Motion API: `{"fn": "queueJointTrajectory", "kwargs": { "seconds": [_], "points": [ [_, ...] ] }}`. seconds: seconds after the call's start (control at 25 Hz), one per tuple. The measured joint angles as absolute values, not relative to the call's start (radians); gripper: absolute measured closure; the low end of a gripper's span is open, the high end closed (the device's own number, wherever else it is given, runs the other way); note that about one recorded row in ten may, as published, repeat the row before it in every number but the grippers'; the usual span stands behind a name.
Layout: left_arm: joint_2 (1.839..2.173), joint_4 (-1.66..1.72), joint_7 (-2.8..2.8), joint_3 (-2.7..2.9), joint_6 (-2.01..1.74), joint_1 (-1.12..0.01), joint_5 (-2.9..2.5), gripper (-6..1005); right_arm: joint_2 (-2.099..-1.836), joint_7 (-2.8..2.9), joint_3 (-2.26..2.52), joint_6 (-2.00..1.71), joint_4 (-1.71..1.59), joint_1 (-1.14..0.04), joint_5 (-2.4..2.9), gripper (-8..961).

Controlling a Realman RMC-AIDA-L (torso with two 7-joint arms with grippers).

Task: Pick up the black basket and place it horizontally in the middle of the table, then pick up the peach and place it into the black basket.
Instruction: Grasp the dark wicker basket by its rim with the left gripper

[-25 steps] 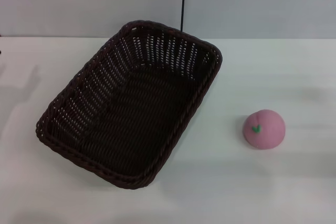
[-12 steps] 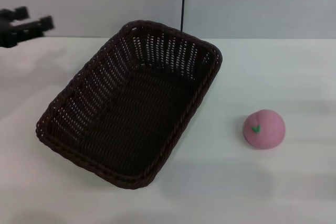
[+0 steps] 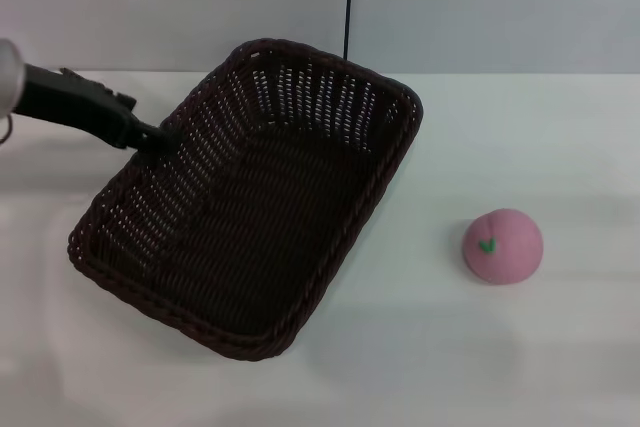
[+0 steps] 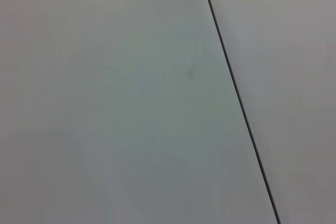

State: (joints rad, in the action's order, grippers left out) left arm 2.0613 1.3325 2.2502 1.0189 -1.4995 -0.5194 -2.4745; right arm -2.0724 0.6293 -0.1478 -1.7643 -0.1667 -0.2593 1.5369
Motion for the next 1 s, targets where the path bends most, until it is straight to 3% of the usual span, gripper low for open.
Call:
{"fn": "queueJointTrajectory", "kwargs": {
  "seconds": [1.0],
  "points": [
    [2.069,1.215,2.465,1.249,-1.498,-0.689,-2.674,173,-2.072,0.631,-0.147,-1.778,-0.176,-0.261,1.532,231]
  ]
}}
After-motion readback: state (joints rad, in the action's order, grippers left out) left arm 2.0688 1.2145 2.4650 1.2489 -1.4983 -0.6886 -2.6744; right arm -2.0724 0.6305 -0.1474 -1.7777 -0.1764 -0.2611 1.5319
